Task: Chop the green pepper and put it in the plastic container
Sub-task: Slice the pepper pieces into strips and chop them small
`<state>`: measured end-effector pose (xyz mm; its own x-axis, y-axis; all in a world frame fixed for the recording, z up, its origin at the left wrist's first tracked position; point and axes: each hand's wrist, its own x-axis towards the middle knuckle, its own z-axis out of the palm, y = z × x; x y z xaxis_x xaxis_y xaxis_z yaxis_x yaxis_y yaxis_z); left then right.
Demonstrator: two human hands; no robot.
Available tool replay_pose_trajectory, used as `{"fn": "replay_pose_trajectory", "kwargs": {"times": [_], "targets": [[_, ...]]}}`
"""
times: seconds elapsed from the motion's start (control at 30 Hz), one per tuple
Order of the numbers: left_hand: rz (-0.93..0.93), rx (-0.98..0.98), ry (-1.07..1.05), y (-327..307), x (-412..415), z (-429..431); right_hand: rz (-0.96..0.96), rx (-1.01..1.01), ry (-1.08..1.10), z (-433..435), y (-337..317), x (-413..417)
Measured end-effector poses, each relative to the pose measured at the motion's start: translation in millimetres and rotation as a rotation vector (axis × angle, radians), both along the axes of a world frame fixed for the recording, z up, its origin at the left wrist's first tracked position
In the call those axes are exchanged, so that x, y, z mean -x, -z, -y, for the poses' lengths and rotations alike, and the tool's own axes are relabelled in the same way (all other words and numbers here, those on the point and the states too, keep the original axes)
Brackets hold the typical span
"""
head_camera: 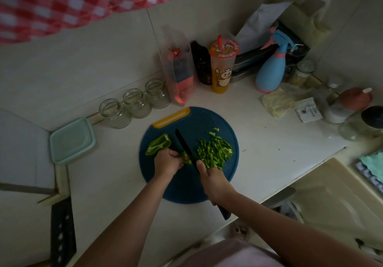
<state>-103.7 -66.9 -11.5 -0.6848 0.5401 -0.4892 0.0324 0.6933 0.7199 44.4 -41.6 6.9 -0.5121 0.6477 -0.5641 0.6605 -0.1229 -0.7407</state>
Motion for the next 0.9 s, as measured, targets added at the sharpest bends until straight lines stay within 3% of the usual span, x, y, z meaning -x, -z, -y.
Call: {"fn": "replay_pose_trajectory", "kwargs": {"times": [0.27,0.57,0.7,0.9], "targets": [[-0.018,-0.006,0.02,1.2,1.7,-1.4,0.056,0.118,0.031,-2.0,-2.6,8.8],[-0.066,-0.016,0.01,3.9,1.4,1.4,0.115,-0.081,0.023,7.3,7.9,29.4],[-0.052,-0.02,0.008,4.9,0.1,5.8,0.073,-0.095,0.088,6.9,10.1,41.4],[0.051,-0.156,-0.163,8.9,-3.2,11.8,0.088,-0.057,0.136,3.5,10.5,24.3]]}}
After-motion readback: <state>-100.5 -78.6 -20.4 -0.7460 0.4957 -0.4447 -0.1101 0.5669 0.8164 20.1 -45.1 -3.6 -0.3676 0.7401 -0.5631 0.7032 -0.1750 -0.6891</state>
